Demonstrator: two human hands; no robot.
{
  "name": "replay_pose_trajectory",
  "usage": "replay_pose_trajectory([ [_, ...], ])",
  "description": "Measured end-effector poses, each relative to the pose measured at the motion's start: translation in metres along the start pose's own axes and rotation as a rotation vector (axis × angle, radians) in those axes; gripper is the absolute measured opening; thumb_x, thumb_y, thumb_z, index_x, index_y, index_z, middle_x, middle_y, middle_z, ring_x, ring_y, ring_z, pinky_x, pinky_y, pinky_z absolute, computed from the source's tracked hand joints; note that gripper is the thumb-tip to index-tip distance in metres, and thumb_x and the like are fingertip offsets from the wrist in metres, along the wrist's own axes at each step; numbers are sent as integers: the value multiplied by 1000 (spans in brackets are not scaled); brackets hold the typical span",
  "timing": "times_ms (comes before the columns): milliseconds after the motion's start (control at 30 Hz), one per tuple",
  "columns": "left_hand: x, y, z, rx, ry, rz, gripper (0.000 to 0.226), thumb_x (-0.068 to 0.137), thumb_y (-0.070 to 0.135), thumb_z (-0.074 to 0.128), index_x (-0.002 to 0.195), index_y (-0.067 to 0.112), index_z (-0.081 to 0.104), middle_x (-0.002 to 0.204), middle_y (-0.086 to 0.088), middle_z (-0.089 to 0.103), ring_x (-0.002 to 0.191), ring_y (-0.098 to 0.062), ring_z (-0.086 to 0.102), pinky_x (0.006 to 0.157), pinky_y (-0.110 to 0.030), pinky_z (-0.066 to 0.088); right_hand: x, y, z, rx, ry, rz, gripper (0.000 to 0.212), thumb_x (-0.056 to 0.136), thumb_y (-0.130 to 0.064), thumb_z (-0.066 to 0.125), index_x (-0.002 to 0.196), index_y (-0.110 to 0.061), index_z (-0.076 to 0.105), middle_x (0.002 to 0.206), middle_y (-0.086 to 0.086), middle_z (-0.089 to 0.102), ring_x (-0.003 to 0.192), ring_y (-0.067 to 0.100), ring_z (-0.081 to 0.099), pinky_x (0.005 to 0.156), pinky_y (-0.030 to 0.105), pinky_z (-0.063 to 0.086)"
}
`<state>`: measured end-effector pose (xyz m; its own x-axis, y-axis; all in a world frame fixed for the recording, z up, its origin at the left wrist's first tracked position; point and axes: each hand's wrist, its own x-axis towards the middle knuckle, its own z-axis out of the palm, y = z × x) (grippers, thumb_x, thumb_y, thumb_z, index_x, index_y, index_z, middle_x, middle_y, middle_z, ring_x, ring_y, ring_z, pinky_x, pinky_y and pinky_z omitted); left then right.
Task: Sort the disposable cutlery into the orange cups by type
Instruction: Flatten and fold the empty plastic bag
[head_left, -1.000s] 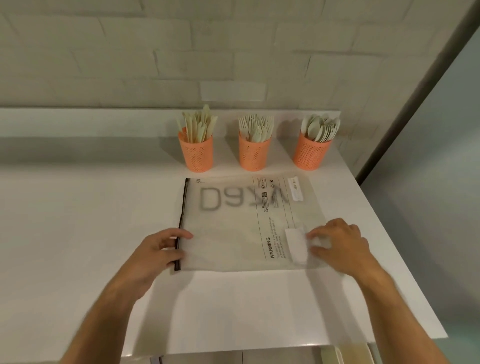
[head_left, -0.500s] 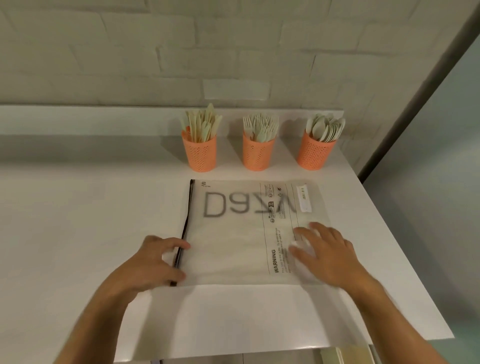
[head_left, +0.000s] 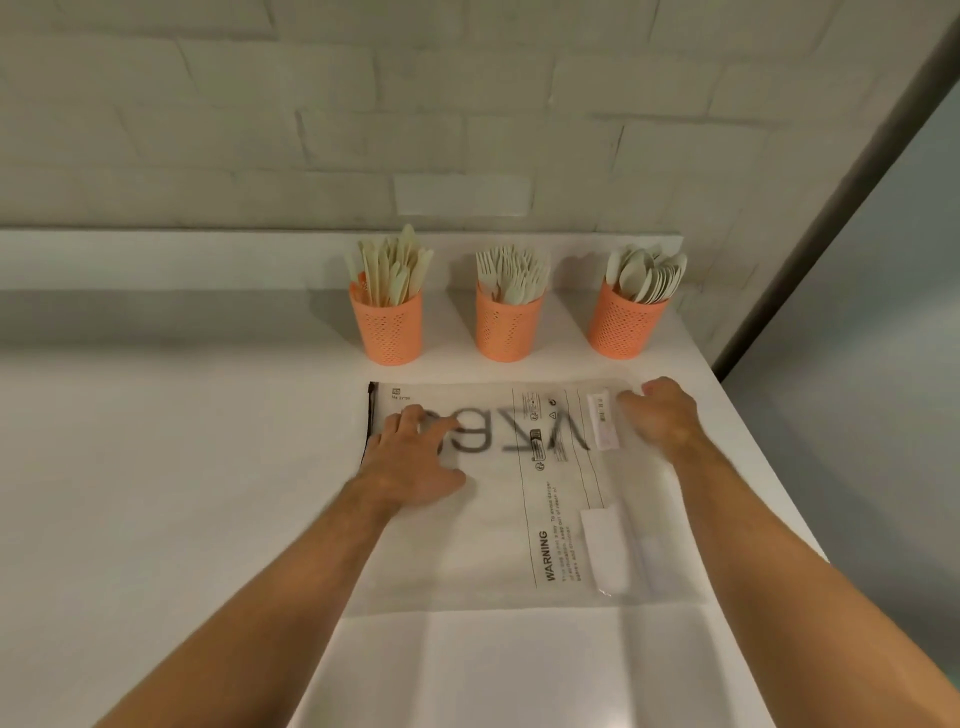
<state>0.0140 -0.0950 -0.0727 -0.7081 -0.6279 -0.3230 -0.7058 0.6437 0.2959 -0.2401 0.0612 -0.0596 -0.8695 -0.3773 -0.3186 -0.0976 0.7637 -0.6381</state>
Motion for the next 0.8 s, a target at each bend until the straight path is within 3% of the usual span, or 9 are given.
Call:
replay_pose_trajectory([
  [133, 4, -3, -3, 7, -12, 11, 75, 79, 48, 64, 144, 46, 27, 153, 1, 17, 142, -24, 15, 114, -43, 21, 12, -16, -17, 165, -154, 103, 32, 96, -34, 59, 106, -4, 62, 87, 5, 61, 72, 16, 54, 61, 25, 40],
  [233, 5, -4, -5, -12, -17, 18, 75, 77, 49, 66, 143, 48, 29, 151, 2, 18, 141, -23, 16, 113, -43, 22, 15, -25, -30, 341, -239, 175, 16, 93, -25, 69, 88, -11, 62, 86, 4, 62, 74, 15, 57, 60, 25, 41],
  [300, 6, -6, -6, -19, -16, 20, 76, 76, 50, 68, 142, 49, 30, 151, 2, 19, 141, -23, 16, 113, -43, 23, 19, -23, -32, 415, -232, 204, 11, 88, -18, 74, 89, -12, 65, 87, 5, 66, 77, 17, 60, 63, 27, 45],
  [433, 6, -10, -5, -32, -17, 21, 75, 75, 52, 69, 140, 52, 31, 150, 4, 20, 141, -22, 17, 113, -43, 24, 29, -15, -29, 536, -147, 252, 16, 83, -5, 77, 91, -14, 67, 80, 5, 65, 66, 14, 57, 57, 24, 42],
  [500, 7, -10, -5, -30, -24, 21, 75, 74, 52, 69, 139, 51, 32, 149, 4, 21, 140, -22, 17, 113, -43, 25, 33, -9, -22, 600, -13, 224, 14, 85, -3, 73, 88, -15, 67, 80, 7, 66, 67, 18, 58, 58, 26, 45],
  [567, 7, -8, -7, -32, -31, 22, 76, 73, 51, 70, 140, 50, 32, 147, 4, 22, 139, -22, 19, 113, -42, 24, 33, -5, -9, 530, 256, 87, 13, 89, -2, 66, 90, -15, 68, 92, 8, 70, 82, 22, 63, 73, 30, 52],
  [633, 10, -6, -8, -12, -29, 19, 78, 72, 50, 70, 141, 49, 32, 147, 3, 22, 140, -22, 18, 113, -42, 22, 14, -5, 9, 355, 425, -196, 16, 92, -5, 60, 105, -12, 67, 108, 7, 69, 95, 21, 61, 85, 29, 48],
  [733, 16, -5, -9, 27, -28, 11, 89, 69, 53, 72, 146, 45, 28, 156, 1, 13, 146, -23, 5, 118, -44, 13, -22, -5, 44, -79, 290, -710, 33, 96, -26, 59, 129, -17, 59, 135, 4, 60, 124, 24, 54, 102, 41, 45],
  [800, 22, -12, -9, -19, -55, -7, 99, 67, 56, 73, 149, 42, 21, 161, 1, 3, 149, -22, -3, 120, -45, 10, -34, 4, 62, -417, 89, -761, 52, 100, -49, 44, 149, -32, 38, 160, -4, 32, 149, 23, 25, 118, 45, 25],
])
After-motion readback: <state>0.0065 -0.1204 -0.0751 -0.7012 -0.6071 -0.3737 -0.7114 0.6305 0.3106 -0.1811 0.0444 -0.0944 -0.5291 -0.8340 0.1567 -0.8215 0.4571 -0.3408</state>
